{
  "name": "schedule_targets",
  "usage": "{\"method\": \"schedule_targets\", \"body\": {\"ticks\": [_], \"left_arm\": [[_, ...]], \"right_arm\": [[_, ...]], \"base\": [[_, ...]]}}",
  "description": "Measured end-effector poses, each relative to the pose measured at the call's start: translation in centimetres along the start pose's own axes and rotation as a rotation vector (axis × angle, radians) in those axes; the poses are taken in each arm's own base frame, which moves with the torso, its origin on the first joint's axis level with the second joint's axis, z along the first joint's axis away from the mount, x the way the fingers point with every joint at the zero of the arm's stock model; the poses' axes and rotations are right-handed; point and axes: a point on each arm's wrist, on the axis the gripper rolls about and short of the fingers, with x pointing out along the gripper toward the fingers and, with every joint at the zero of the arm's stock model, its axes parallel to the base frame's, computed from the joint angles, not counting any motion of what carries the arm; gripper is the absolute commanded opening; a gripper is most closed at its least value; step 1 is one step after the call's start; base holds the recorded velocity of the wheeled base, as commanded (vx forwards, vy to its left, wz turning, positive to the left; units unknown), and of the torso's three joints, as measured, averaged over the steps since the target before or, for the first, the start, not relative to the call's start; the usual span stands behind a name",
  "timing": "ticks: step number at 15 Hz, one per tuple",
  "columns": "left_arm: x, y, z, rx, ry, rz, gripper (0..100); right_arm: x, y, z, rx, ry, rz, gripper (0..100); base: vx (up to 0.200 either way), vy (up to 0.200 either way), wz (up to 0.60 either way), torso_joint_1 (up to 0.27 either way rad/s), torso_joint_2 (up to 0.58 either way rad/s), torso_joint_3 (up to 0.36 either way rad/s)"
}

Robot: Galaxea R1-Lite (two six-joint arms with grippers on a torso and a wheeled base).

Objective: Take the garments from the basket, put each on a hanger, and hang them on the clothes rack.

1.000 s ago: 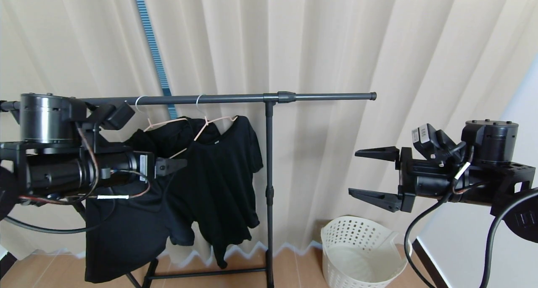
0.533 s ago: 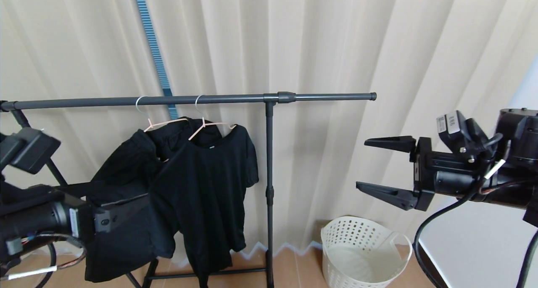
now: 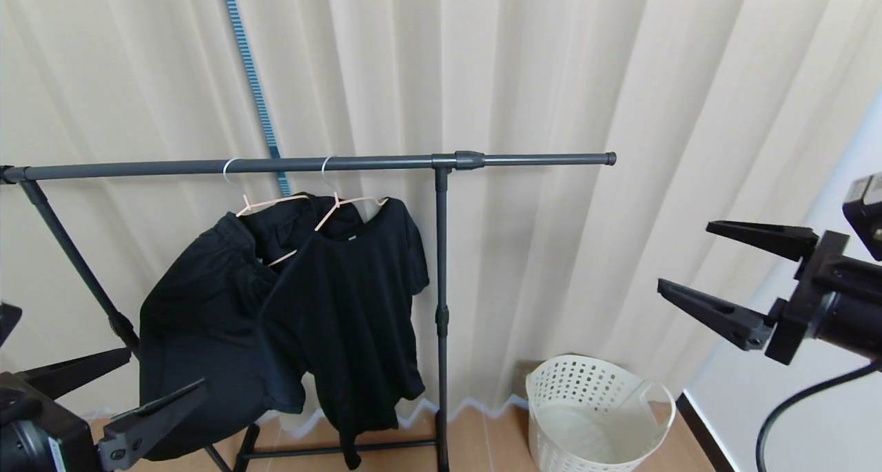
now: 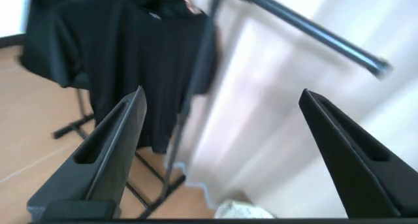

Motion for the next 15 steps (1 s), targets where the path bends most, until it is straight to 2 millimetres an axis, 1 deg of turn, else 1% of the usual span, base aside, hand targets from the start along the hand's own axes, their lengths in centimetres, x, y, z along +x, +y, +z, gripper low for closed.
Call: {"method": "schedule_targets", "body": {"ticks": [3,5,7,9,12,15], "left_arm": [[-0.9,-0.3,-1.7,0.001,0.005,0.001,100],[-1.6,-0.5,-2.7,0.002,-0.006,0.008,100],[-2.3,-0.7,-3.6,0.000,-0.018,0.015,100],[-2.7,-0.8,-4.2,0.000,-0.028,0.018,100],[-3.2,-1.0,-4.8,0.001,-0.047,0.020,100],[-3.7,-1.1,-5.5,0.006,-0.064,0.022,100]], "right_arm": [[-3.7,1.9,-2.5,0.008,0.053,-0.120,100],[-5.7,2.9,-3.8,0.007,0.058,-0.173,100],[-7.2,3.7,-4.8,0.004,0.056,-0.225,100],[-8.4,4.4,-5.6,0.008,0.072,-0.235,100],[-9.8,5.2,-6.7,0.036,0.106,-0.228,100],[-10.9,5.8,-7.5,0.076,0.100,-0.234,100]], "base": [[0.000,0.000,0.00,0.000,0.00,0.000],[0.000,0.000,0.00,0.000,0.00,0.000],[0.000,0.000,0.00,0.000,0.00,0.000],[0.000,0.000,0.00,0.000,0.00,0.000],[0.000,0.000,0.00,0.000,0.00,0.000],[0.000,0.000,0.00,0.000,0.00,0.000]]}}
